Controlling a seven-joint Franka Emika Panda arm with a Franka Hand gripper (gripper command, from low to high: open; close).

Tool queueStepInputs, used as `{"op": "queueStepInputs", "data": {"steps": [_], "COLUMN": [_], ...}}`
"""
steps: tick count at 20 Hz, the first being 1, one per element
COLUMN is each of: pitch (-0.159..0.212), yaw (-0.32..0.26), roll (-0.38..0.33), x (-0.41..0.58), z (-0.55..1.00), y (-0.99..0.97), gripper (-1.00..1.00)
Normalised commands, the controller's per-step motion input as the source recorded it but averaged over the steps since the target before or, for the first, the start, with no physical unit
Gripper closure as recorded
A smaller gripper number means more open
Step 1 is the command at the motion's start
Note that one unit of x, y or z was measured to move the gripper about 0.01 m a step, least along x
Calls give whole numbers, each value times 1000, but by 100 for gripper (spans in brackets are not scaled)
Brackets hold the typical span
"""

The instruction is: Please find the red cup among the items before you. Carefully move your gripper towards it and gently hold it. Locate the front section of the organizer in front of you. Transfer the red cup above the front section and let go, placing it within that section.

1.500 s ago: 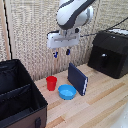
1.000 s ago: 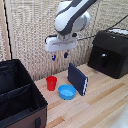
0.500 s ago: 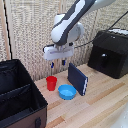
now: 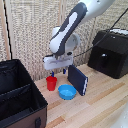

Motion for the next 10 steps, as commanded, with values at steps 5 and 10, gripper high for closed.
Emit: {"op": "queueStepInputs", "data": {"steps": [5, 10], "pitch": [-2, 11], "yaw": [26, 16], "roll": [-149, -158], "x": [197, 105], "z": [-297, -207], "y": [262, 294], "gripper": [100, 100]}}
